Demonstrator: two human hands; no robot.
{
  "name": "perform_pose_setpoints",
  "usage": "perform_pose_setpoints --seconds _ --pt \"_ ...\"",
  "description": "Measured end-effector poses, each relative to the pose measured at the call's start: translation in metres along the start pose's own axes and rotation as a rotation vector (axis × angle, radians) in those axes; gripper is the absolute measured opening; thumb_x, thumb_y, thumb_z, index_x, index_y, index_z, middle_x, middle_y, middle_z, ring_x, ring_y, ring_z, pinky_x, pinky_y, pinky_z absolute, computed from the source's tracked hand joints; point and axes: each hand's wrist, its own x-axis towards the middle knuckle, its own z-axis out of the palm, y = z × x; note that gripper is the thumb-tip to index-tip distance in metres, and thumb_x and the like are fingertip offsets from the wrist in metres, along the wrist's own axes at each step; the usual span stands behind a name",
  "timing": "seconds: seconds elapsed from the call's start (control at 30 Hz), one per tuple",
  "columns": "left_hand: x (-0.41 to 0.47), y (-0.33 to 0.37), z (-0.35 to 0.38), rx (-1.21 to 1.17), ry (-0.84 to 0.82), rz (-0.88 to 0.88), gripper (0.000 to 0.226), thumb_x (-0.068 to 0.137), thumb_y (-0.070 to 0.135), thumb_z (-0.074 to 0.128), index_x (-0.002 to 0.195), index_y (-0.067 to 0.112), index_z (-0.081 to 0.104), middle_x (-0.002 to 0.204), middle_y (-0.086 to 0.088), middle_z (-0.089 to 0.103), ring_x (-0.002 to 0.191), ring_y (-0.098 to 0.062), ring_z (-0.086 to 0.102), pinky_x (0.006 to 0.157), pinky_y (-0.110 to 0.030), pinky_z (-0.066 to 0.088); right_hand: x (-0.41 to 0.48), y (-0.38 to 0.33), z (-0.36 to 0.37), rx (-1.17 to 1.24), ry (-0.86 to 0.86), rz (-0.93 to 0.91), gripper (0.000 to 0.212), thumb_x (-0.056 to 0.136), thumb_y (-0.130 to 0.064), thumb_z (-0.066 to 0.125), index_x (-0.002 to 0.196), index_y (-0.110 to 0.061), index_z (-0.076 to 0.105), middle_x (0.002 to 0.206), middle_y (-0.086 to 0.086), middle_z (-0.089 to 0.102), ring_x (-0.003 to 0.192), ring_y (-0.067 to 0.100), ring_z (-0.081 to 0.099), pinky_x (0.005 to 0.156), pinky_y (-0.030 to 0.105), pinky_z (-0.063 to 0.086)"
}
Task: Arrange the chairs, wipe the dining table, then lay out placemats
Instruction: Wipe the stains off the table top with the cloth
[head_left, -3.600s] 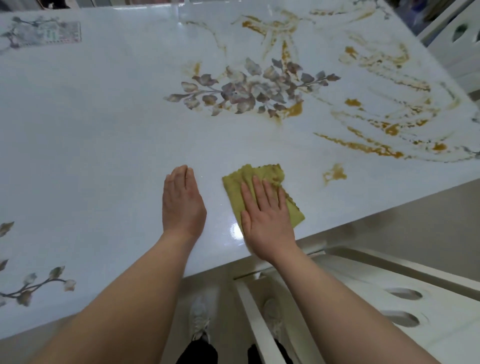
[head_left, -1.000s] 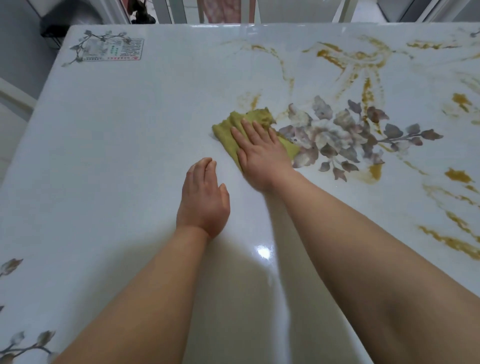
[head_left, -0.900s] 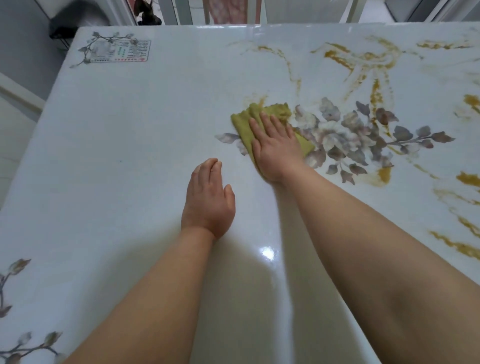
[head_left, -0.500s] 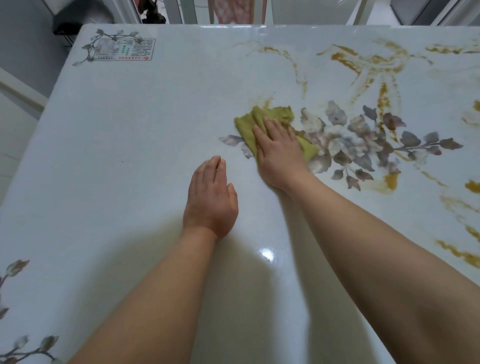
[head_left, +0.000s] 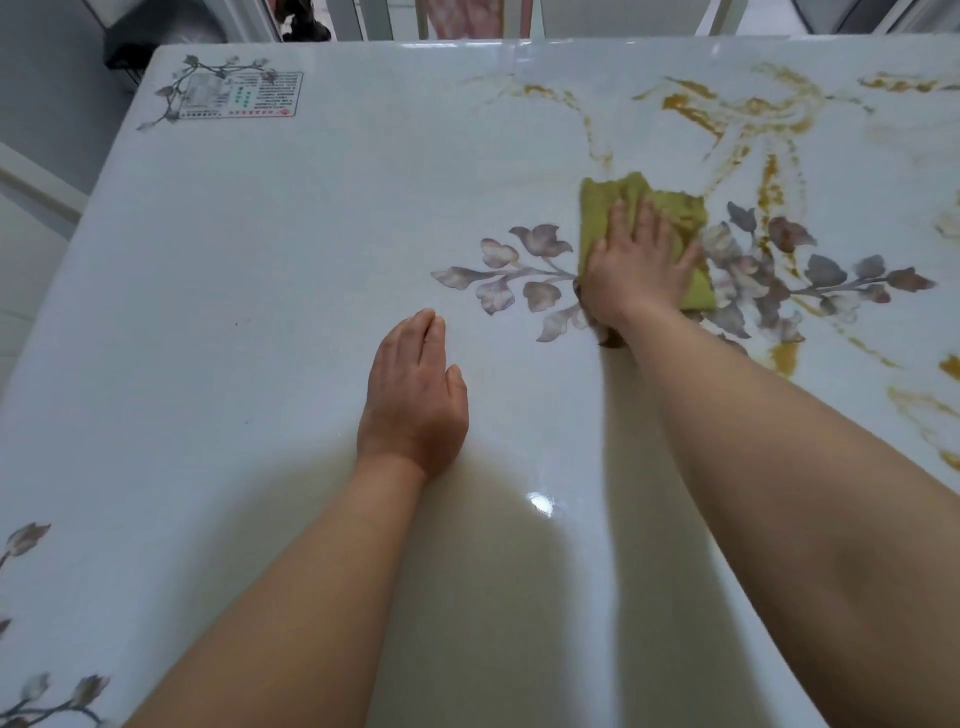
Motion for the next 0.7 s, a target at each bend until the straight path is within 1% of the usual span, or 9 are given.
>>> perform_pose_setpoints --seconds 0.13,0.23,0.3,0.4,0.5,0.53,0.57,0.63,0.7 --pt "-0.001 0.001 -0.001 0.003 -0.007 -0.009 0.060 0.088 0.028 0.026 0.137 -0.003 0.043 0.142 -0.018 0.043 0.132 -0.034 0.037 0.113 -0.038 0.023 -0.041 0.023 0.005 0.017 0.025 0.138 0.057 0.099 -0.038 0.010 0.153 -0.024 -0.003 0.160 0.002 -0.010 0.147 0.025 -0.007 0.111 0.064 -0.004" --pt "-0.002 0.002 -0.001 0.002 -0.015 -0.003 0.058 0.090 0.026 0.027 0.138 -0.003 0.041 0.144 -0.018 0.040 0.134 -0.033 0.034 0.115 -0.039 0.021 -0.079 0.016 0.011 -0.001 0.020 0.157 0.056 0.100 -0.037 0.009 0.152 -0.026 -0.006 0.160 0.003 -0.011 0.147 0.027 -0.008 0.109 0.067 -0.004" --pt "-0.002 0.003 -0.001 0.003 -0.023 -0.009 0.055 0.090 0.022 0.033 0.140 -0.002 0.039 0.145 -0.017 0.038 0.135 -0.032 0.031 0.116 -0.038 0.019 -0.105 0.002 0.015 -0.020 0.000 0.107 0.055 0.100 -0.037 0.008 0.152 -0.028 -0.009 0.160 0.003 -0.014 0.146 0.027 -0.012 0.109 0.068 -0.004" --pt "-0.002 0.003 -0.002 0.020 -0.024 -0.005 0.051 0.093 0.017 0.039 0.140 -0.003 0.037 0.146 -0.018 0.035 0.136 -0.032 0.028 0.117 -0.037 0.017 -0.138 -0.015 0.023 -0.041 -0.017 -0.066 0.055 0.100 -0.039 0.008 0.151 -0.029 -0.012 0.158 0.003 -0.019 0.145 0.027 -0.017 0.109 0.067 -0.005" --pt "-0.001 0.003 -0.005 0.016 -0.051 -0.011 0.051 0.096 0.016 0.041 0.143 -0.002 0.033 0.150 -0.016 0.031 0.139 -0.029 0.023 0.118 -0.035 0.012 -0.148 -0.004 0.024 -0.067 -0.032 -0.208 0.055 0.100 -0.040 0.008 0.151 -0.030 -0.012 0.158 0.000 -0.019 0.146 0.023 -0.017 0.111 0.063 -0.005" --pt "-0.003 0.003 -0.007 0.005 -0.065 -0.014 0.052 0.096 0.016 0.041 0.144 -0.001 0.031 0.151 -0.015 0.028 0.140 -0.028 0.021 0.118 -0.034 0.011 -0.148 0.005 0.023 -0.064 -0.026 -0.197 0.055 0.100 -0.041 0.008 0.151 -0.030 -0.011 0.159 -0.001 -0.017 0.146 0.022 -0.016 0.113 0.061 -0.005" --pt "-0.004 0.002 -0.010 -0.007 -0.079 -0.011 0.052 0.097 0.017 0.040 0.144 -0.001 0.029 0.152 -0.014 0.027 0.141 -0.027 0.019 0.119 -0.033 0.010 -0.146 0.016 0.023 -0.056 -0.006 -0.145 0.056 0.100 -0.041 0.008 0.151 -0.029 -0.011 0.159 -0.001 -0.016 0.146 0.021 -0.014 0.114 0.059 -0.005" --pt "-0.010 0.000 -0.014 -0.007 -0.095 0.014 0.053 0.096 0.017 0.041 0.145 -0.002 0.028 0.152 -0.014 0.025 0.141 -0.027 0.018 0.119 -0.035 0.009 -0.145 0.038 0.021 -0.035 0.035 0.033 0.057 0.100 -0.041 0.008 0.152 -0.026 -0.008 0.160 0.001 -0.012 0.147 0.022 -0.010 0.115 0.057 -0.004" --pt "-0.023 -0.005 -0.019 0.021 -0.090 0.031 0.053 0.095 0.015 0.042 0.143 -0.003 0.030 0.150 -0.017 0.029 0.139 -0.029 0.020 0.118 -0.039 0.012 -0.149 0.047 0.020 -0.011 0.039 0.173 0.058 0.100 -0.040 0.009 0.153 -0.022 -0.004 0.160 0.004 -0.009 0.147 0.024 -0.007 0.115 0.058 -0.002"
